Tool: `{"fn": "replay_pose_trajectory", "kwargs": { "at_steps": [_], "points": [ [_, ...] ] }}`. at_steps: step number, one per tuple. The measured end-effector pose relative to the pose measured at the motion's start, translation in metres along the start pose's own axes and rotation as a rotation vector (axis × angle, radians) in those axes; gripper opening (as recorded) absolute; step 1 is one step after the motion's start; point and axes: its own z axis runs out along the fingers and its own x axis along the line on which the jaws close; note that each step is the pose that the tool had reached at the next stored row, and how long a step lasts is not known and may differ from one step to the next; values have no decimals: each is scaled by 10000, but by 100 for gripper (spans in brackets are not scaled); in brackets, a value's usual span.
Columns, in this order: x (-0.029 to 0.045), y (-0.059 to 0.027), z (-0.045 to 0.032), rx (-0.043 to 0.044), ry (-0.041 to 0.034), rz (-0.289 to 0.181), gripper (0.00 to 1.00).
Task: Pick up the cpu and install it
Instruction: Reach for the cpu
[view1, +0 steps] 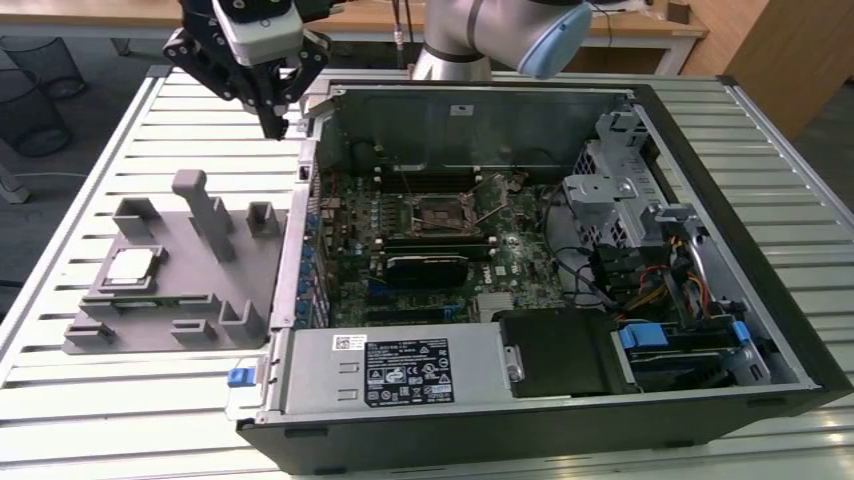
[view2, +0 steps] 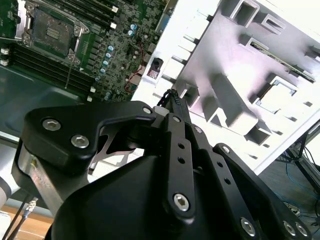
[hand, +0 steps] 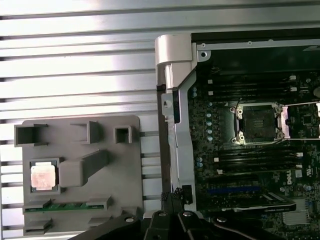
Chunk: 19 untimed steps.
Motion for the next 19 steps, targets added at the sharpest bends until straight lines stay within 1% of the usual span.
{"fn": "replay_pose_trajectory", "kwargs": {
  "at_steps": [19],
  "points": [
    [177, -14, 6, -1, -1, 0, 11]
  ]
}}
